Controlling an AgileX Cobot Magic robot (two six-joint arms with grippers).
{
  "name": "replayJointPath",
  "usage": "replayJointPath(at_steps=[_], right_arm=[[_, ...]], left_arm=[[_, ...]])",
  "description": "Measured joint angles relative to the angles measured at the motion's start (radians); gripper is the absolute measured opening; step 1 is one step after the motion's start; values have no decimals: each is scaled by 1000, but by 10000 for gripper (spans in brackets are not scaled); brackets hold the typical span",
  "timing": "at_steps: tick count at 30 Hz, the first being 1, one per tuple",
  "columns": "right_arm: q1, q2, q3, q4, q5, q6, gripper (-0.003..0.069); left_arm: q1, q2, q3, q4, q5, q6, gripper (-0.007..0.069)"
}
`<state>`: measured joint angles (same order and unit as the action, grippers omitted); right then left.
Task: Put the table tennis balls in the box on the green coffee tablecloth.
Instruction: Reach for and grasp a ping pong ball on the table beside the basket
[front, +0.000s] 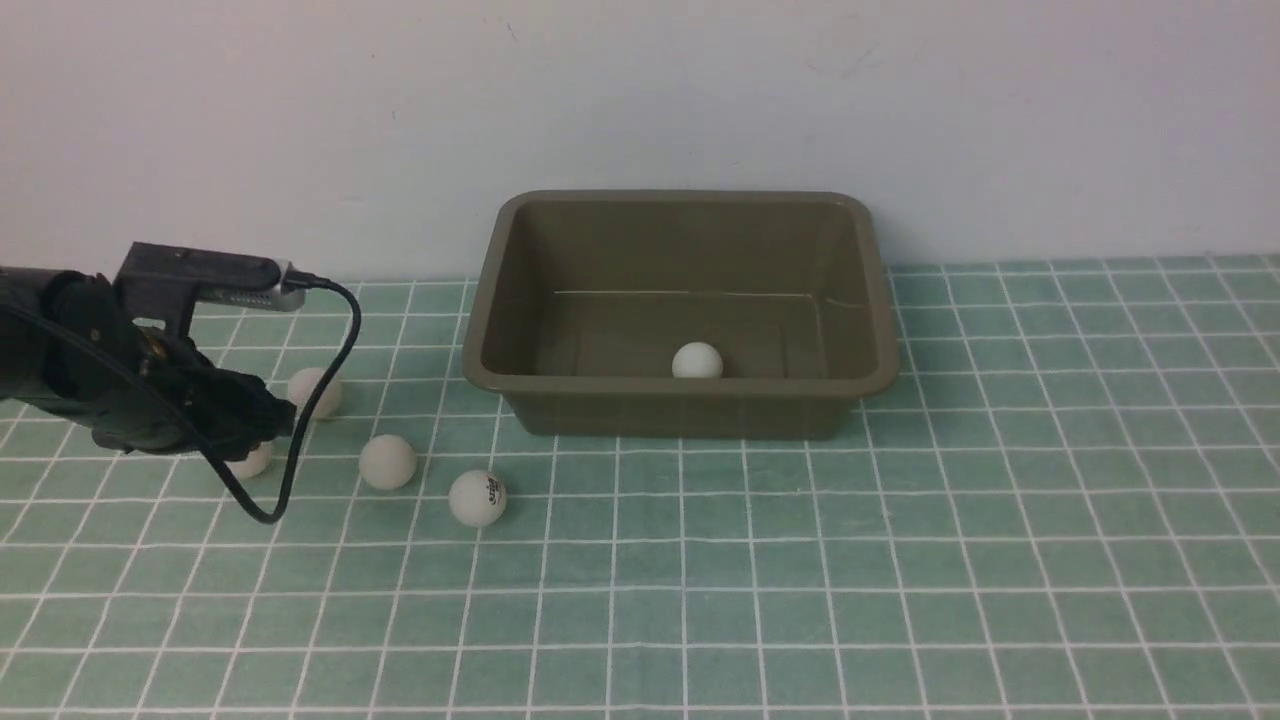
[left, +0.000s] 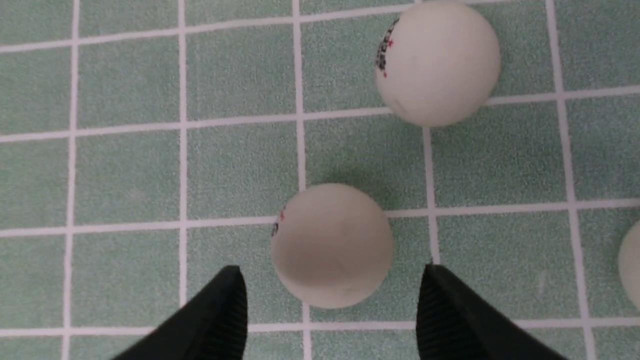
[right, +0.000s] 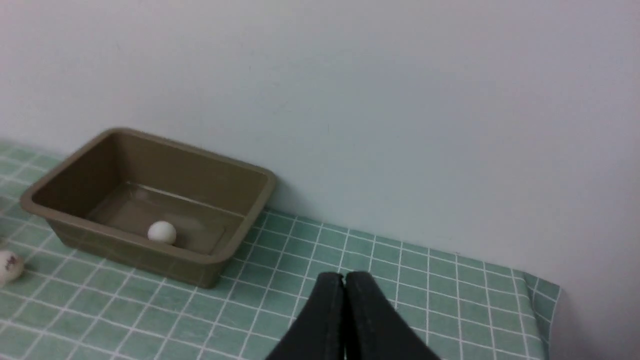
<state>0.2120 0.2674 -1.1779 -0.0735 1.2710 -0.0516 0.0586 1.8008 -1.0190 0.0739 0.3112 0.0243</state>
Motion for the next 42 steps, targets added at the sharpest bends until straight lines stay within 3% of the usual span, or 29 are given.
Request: replayJointPath(at_steps=[15, 26, 32, 36, 39, 42], right_arm=[[0, -20, 19, 40, 28, 36, -16], [0, 147, 20, 203, 28, -59, -18], [0, 151, 20, 224, 28, -71, -18], [0, 151, 20, 226, 28, -72, -18], [0, 151, 20, 226, 28, -72, -18], [0, 151, 20, 226, 28, -72, -18]], left_arm=[[0, 41, -1, 0, -59, -4, 409], [0, 78, -1, -1, -92, -24, 413], [0, 78, -1, -1, -106, -24, 413], [0, 79, -1, -1, -106, -24, 382], [0, 79, -1, -1, -106, -24, 317], [0, 79, -1, -1, -106, -24, 317]])
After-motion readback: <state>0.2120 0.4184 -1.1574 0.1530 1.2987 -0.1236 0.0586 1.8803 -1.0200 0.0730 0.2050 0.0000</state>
